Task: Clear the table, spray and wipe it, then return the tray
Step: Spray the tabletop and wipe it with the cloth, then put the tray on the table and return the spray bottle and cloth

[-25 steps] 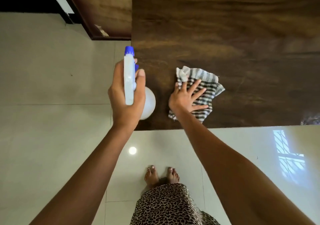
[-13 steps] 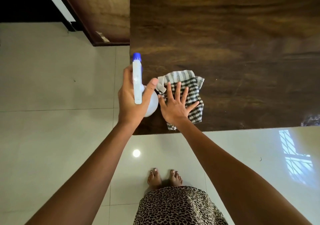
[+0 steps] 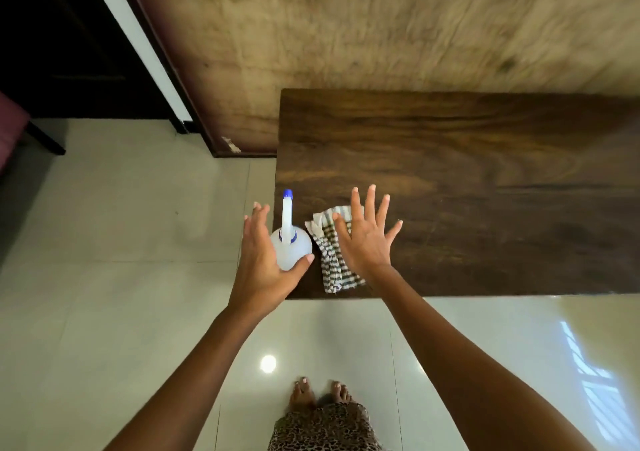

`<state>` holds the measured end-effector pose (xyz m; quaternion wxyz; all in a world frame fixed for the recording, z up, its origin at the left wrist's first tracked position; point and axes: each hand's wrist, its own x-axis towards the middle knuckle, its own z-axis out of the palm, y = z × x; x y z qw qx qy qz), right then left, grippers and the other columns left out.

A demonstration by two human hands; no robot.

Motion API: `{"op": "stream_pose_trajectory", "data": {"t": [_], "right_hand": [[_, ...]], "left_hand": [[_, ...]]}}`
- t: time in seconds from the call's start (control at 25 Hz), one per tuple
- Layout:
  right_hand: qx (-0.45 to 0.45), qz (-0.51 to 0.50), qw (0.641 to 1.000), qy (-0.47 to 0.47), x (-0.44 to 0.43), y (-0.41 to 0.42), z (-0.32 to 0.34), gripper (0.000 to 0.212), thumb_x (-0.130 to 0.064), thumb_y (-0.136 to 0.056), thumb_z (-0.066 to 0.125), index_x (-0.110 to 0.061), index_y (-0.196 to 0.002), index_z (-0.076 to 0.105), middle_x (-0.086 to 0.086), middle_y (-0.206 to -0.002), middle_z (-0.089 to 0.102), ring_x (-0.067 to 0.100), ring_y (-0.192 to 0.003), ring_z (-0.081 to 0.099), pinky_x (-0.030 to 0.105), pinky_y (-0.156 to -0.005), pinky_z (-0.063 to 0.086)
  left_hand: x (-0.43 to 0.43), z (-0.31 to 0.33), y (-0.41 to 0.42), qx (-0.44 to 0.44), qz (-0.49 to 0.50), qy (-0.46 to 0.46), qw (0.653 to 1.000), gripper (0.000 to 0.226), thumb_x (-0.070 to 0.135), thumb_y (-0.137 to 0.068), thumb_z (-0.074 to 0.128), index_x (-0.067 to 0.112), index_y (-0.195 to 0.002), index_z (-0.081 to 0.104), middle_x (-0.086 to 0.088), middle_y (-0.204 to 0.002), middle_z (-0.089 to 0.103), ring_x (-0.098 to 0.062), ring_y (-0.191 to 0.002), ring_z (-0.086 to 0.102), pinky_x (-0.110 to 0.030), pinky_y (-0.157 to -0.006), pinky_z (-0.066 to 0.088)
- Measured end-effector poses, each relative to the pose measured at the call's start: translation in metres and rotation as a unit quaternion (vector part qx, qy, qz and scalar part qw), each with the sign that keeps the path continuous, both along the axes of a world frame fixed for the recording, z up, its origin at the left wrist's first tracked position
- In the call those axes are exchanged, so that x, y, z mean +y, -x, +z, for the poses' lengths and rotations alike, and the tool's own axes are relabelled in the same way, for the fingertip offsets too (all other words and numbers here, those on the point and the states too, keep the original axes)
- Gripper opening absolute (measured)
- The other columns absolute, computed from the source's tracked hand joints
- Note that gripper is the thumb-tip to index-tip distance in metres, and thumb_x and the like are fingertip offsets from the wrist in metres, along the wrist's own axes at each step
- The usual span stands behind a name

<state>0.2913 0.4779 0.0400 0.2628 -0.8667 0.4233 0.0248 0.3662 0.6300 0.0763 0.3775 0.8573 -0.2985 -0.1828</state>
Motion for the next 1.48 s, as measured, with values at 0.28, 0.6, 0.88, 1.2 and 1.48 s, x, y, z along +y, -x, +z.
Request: {"op": "stream_pose_trajectory", "data": {"t": [0.28, 0.6, 0.88, 1.2, 1.48], "right_hand": [[-0.137, 0.048, 0.973, 0.177, -0.024, 0.016, 0.167, 0.067, -0.046, -0.098, 0.03, -0.014, -0.15, 0.002, 0.008, -0.158, -0.008, 0.026, -0.143, -0.014, 0.048, -0.114, -0.003], [-0.204, 0.043, 0.912, 0.355, -0.067, 0.056, 0.3, 0.067, -0.047, -0.098, 0.025, -0.015, -0.148, -0.004, 0.007, -0.155, -0.011, 0.024, -0.143, -0.015, 0.044, -0.116, -0.005], [-0.212, 0.026, 0.888, 0.408, -0.148, 0.139, 0.348, 0.067, -0.044, -0.099, 0.03, -0.015, -0.149, -0.002, 0.007, -0.156, -0.012, 0.023, -0.142, -0.02, 0.044, -0.116, -0.008], [-0.179, 0.013, 0.879, 0.442, -0.288, 0.304, 0.358, 0.067, -0.045, -0.097, 0.026, -0.016, -0.15, -0.003, 0.008, -0.157, -0.011, 0.023, -0.143, -0.017, 0.047, -0.116, -0.005], [-0.168, -0.044, 0.897, 0.407, -0.408, 0.395, 0.337, 0.068, -0.047, -0.094, 0.024, -0.017, -0.15, 0.001, 0.007, -0.157, -0.007, 0.023, -0.143, -0.015, 0.048, -0.116, -0.003]], "left_hand": [[-0.054, 0.153, -0.004, -0.249, -0.067, -0.004, 0.966, 0.092, 0.044, -0.082, 0.062, 0.003, -0.146, 0.009, -0.015, -0.156, -0.003, -0.032, -0.142, -0.01, -0.041, -0.114, -0.002], [-0.112, 0.29, 0.023, -0.385, -0.074, 0.071, 0.917, 0.089, 0.047, -0.085, 0.055, 0.006, -0.146, 0.005, -0.013, -0.156, -0.009, -0.028, -0.141, -0.017, -0.04, -0.115, -0.006], [-0.198, 0.33, 0.099, -0.413, -0.089, 0.104, 0.9, 0.091, 0.047, -0.085, 0.055, 0.006, -0.147, 0.002, -0.013, -0.155, -0.013, -0.029, -0.141, -0.016, -0.043, -0.116, -0.004], [-0.343, 0.326, 0.245, -0.357, -0.103, 0.147, 0.917, 0.09, 0.051, -0.086, 0.052, 0.01, -0.147, 0.001, -0.011, -0.154, -0.018, -0.029, -0.141, -0.02, -0.041, -0.115, -0.007], [-0.468, 0.306, 0.323, -0.329, -0.16, 0.141, 0.92, 0.086, 0.051, -0.087, 0.05, 0.012, -0.147, 0.003, -0.009, -0.154, -0.019, -0.025, -0.14, -0.022, -0.039, -0.114, -0.008]]}}
